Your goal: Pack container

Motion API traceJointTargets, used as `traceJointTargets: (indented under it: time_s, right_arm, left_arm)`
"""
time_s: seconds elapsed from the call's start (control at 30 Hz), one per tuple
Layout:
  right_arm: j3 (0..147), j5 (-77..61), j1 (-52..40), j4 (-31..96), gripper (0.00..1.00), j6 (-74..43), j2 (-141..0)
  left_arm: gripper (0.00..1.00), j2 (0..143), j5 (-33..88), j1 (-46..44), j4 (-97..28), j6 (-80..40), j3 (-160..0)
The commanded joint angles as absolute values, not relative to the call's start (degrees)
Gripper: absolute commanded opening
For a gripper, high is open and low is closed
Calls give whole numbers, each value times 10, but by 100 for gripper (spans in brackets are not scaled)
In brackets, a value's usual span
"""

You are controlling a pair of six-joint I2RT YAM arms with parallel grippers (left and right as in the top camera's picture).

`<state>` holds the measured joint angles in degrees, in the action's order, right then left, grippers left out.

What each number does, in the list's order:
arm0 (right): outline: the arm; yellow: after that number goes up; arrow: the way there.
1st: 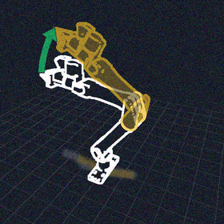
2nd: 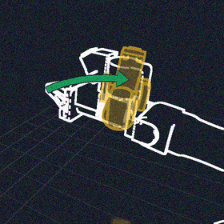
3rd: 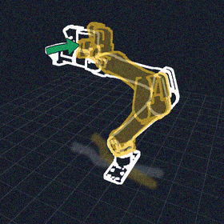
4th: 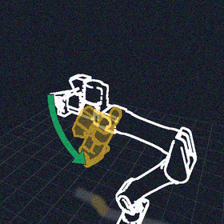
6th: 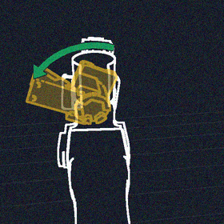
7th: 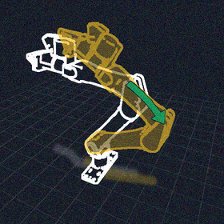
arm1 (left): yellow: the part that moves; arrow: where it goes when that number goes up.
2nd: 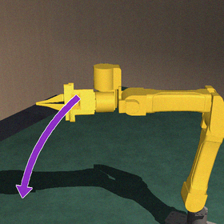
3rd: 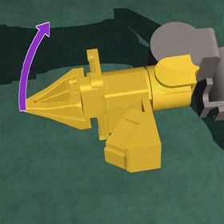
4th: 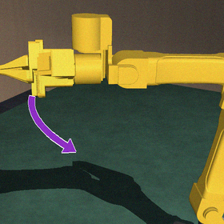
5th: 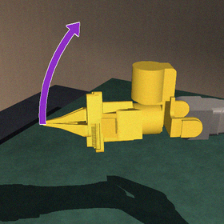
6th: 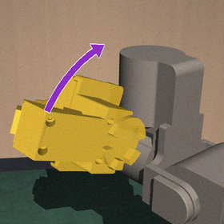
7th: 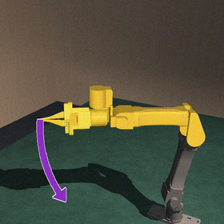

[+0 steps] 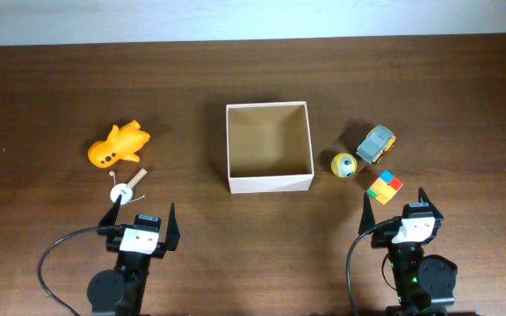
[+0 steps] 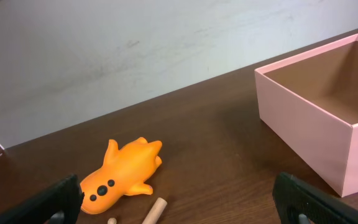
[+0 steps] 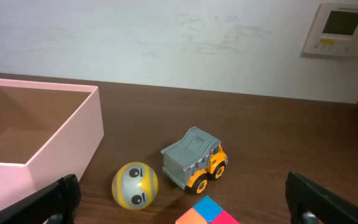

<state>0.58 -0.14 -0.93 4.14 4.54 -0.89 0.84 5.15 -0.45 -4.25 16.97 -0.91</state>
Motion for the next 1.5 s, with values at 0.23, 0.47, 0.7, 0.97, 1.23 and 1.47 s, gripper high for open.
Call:
traceJointTargets:
  time_s: [0.23, 0.47, 0.7, 0.97, 1.23, 1.47]
  right_arm:
    - [3, -13, -6, 36, 99, 39, -2]
    - [3, -170, -7, -5, 99, 38, -2]
    - [21, -131, -7, -9, 99, -37, -2]
    - [150, -96, -7, 89, 99, -52, -50]
    - [398, -99, -7, 262, 99, -52, -250]
    - [650, -152, -7, 411, 99, -50, -482]
  left_arm:
    - [99, 3, 47, -2, -43, 177, -5]
    - [99, 3, 47, -2, -43, 177, -5]
    - [99, 3, 47, -2, -43, 177, -5]
    - [99, 3, 47, -2, -43, 177, -5]
    - [99, 3, 47, -2, -43, 177, -5]
    - [99, 3, 47, -2, -43, 177, -5]
